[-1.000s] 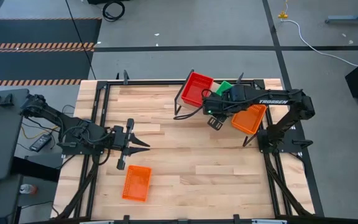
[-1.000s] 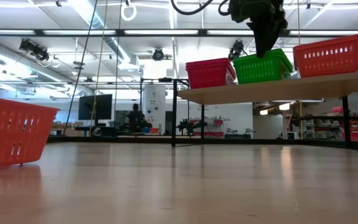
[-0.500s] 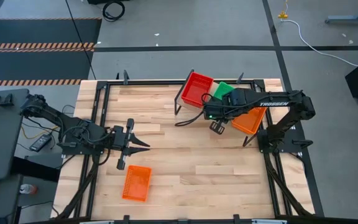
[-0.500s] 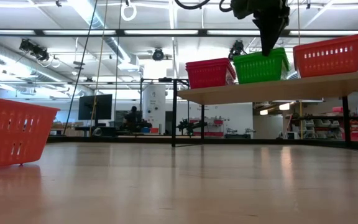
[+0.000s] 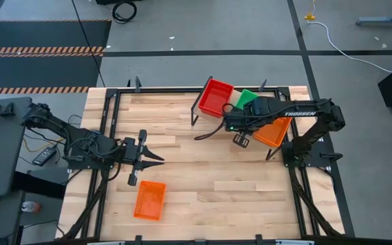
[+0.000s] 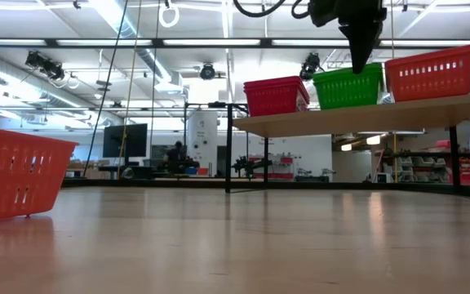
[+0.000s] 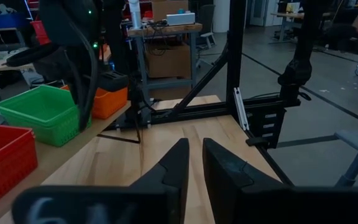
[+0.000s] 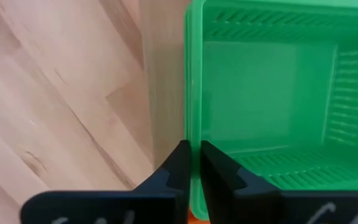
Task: Stack baskets on shelf by color
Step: Adjust the stacked green bins on the shelf, then stack the orange bin on the stacked orange bins on the shelf
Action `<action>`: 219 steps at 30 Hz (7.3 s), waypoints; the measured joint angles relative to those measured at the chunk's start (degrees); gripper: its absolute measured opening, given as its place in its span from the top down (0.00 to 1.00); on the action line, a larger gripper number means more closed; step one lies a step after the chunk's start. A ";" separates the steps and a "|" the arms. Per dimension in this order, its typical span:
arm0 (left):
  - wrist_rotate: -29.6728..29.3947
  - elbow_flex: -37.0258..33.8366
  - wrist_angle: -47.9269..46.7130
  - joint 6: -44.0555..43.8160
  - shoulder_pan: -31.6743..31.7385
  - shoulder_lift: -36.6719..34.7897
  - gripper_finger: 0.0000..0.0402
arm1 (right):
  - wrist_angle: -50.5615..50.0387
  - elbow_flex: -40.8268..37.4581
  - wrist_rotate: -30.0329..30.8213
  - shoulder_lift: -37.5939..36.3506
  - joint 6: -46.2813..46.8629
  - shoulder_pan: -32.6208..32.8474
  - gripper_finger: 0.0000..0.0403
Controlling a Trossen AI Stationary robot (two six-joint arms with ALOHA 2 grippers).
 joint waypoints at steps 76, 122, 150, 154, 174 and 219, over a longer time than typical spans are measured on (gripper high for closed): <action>0.00 0.00 -0.23 -0.09 -0.02 0.00 0.87 | 8.72 5.38 -4.75 0.04 8.70 10.42 0.61; 4.78 0.19 -10.88 -37.48 -31.83 26.70 0.60 | 35.62 -19.41 -6.51 0.04 50.16 48.77 0.62; 2.44 20.95 -44.16 -44.41 -28.16 48.94 0.60 | 35.36 -19.41 -6.54 0.04 49.99 48.24 0.62; 0.20 20.92 -44.48 -39.85 -25.07 48.94 0.67 | 35.30 -19.43 -6.50 0.04 49.50 48.22 0.62; 15.88 20.85 -20.80 14.36 3.42 48.89 0.97 | 35.19 -19.43 -4.67 0.04 46.42 48.22 0.62; 52.22 20.85 2.65 61.64 7.85 48.85 0.96 | 69.97 -19.43 -7.16 3.85 -35.03 42.85 0.64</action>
